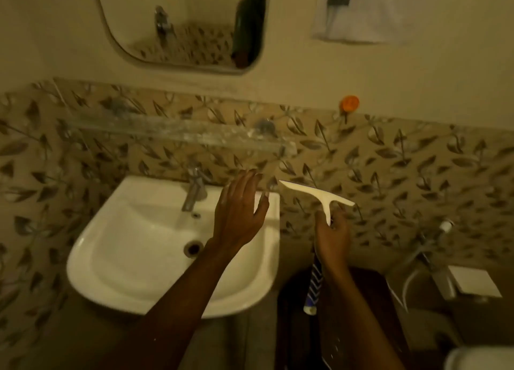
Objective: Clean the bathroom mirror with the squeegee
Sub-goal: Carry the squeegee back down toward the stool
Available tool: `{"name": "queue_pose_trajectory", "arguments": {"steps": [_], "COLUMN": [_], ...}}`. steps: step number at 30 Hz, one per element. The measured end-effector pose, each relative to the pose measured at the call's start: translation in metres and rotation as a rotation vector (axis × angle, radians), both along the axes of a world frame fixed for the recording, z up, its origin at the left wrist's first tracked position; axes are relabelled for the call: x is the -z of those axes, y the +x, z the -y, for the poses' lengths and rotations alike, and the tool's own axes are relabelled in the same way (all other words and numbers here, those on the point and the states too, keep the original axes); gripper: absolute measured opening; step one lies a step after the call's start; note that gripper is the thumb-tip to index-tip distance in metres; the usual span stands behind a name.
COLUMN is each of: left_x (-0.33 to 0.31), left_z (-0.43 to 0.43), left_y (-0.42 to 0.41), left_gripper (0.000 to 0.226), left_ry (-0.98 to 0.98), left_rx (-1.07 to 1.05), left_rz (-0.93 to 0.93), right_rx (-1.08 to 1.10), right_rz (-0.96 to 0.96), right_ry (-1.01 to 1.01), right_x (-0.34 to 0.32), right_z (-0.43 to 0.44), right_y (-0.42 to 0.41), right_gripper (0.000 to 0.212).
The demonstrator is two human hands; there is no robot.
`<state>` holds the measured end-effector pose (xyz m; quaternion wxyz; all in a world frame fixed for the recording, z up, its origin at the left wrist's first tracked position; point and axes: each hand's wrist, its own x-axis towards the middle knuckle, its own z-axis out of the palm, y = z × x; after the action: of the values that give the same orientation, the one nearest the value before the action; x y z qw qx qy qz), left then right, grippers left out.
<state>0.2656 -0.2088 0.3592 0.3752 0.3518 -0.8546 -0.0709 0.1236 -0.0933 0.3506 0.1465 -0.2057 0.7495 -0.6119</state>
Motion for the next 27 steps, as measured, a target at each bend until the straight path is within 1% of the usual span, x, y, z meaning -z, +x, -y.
{"name": "queue_pose_trajectory", "arguments": {"steps": [1,3,6,10,14,16,19,23,27], "left_x": [0.011,0.031,0.058,0.098,0.157,0.195,0.263,0.345,0.391], "left_z": [-0.014,-0.042,-0.081,-0.122,-0.154,-0.162,-0.164,-0.159,-0.157], "left_y": [-0.002,-0.008,-0.025,-0.064,-0.12,-0.155,-0.21,-0.263,-0.289], "left_gripper": [0.044,0.043,0.046,0.05,0.051,0.049,0.051,0.051,0.054], "left_ry": [0.01,0.054,0.105,0.19,0.286,0.348,0.461,0.479,0.532], "left_rx": [0.009,0.023,0.037,0.073,0.147,0.159,0.152,0.129,0.083], "left_rz": [0.001,0.001,0.081,0.172,0.248,0.239,0.218,0.293,0.318], "right_rx": [0.008,0.023,0.061,0.108,0.128,0.1,0.036,-0.043,-0.079], "right_rz": [-0.006,0.004,0.049,0.043,0.052,0.062,0.053,0.02,0.003], "right_ry": [0.019,0.075,0.177,0.351,0.5,0.561,0.631,0.702,0.737], "right_x": [0.009,0.029,0.056,0.093,0.151,0.185,0.251,0.332,0.386], "right_z": [-0.014,-0.043,-0.089,-0.137,-0.163,-0.164,-0.156,-0.135,-0.117], "right_y": [0.001,0.0,-0.009,-0.05,-0.112,-0.147,-0.204,-0.257,-0.282], "right_gripper": [0.04,0.045,0.046,0.035,0.045,0.045,0.041,0.041,0.047]}}
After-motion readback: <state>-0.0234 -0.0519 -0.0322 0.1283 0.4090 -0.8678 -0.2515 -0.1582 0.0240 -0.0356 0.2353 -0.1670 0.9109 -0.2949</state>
